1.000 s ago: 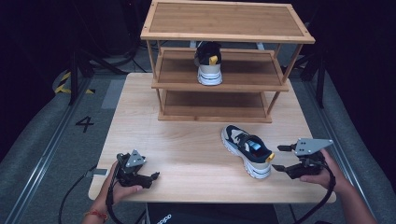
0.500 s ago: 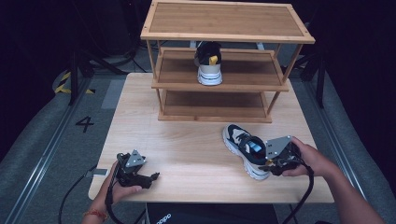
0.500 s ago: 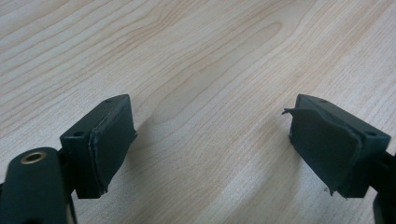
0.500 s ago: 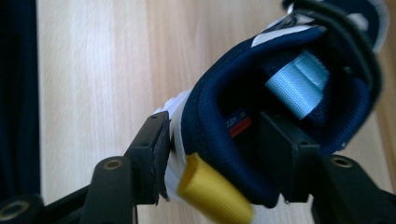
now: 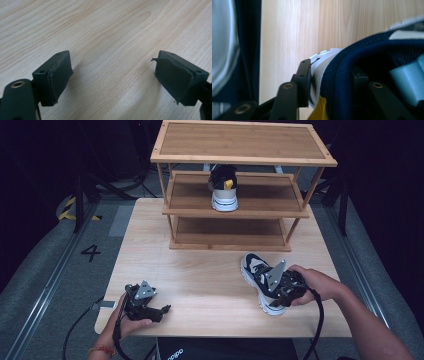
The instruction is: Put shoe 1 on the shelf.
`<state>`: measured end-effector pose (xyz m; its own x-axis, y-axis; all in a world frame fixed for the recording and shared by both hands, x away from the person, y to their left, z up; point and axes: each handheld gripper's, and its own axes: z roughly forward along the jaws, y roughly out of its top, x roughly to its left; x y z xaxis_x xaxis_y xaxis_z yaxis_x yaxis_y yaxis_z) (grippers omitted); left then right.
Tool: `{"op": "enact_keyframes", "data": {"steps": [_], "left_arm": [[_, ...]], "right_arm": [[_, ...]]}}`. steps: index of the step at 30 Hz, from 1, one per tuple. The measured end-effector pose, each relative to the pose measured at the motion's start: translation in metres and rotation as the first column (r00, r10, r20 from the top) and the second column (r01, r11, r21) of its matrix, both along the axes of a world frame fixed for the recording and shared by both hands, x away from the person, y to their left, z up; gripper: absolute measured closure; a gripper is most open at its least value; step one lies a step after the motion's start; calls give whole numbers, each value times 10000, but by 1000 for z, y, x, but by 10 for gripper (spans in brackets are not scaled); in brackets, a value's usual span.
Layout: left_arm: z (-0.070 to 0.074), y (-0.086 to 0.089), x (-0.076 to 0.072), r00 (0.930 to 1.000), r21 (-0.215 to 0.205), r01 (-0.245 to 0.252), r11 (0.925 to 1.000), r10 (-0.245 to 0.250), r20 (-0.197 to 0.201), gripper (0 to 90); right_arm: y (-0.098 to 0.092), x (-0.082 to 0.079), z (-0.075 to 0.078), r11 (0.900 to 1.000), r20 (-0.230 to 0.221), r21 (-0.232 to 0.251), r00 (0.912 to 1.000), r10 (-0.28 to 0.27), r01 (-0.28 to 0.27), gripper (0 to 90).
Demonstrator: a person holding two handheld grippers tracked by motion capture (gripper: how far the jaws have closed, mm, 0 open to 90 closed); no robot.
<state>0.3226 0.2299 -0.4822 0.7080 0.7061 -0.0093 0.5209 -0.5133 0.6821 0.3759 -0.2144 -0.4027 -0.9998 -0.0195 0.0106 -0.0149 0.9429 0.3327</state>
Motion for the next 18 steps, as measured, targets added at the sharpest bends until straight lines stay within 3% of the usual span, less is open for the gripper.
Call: {"op": "enact_keyframes", "data": {"steps": [2, 5, 9, 10, 11, 13, 14, 18], "left_arm": [[0, 0, 0, 10000, -7, -1, 10000, 1, -1, 146], [0, 0, 0, 10000, -42, 2, 10000, -2, -35, 146], [0, 0, 0, 10000, -4, 47, 10000, -47, -30, 146], [0, 0, 0, 10000, -10, 54, 10000, -54, -17, 146], [0, 0, 0, 10000, -15, 56, 10000, -56, -13, 146], [0, 0, 0, 10000, 34, 77, 10000, -77, 42, 146], [0, 0, 0, 10000, 34, 77, 10000, -77, 42, 146], [0, 0, -1, 10000, 10, 70, 10000, -70, 52, 146]], "right_arm": [[9, -4, 2, 9984, 174, 389, 9989, -429, 422, 449], [17, -9, 8, 9994, 295, 279, 9993, -222, 214, 421], [17, -9, 9, 9986, 109, 144, 9987, -504, 502, 504], [17, -9, 8, 9986, -185, 99, 9985, -516, 518, 568], [17, -10, 5, 9980, -74, -5, 9979, -637, 637, 596], [19, -10, 4, 9977, -291, 57, 9973, -670, 672, 669], [21, -12, 3, 9962, -244, -40, 9959, -866, 865, 671], [24, -14, 4, 9970, -255, -1, 9966, -777, 778, 673]]}}
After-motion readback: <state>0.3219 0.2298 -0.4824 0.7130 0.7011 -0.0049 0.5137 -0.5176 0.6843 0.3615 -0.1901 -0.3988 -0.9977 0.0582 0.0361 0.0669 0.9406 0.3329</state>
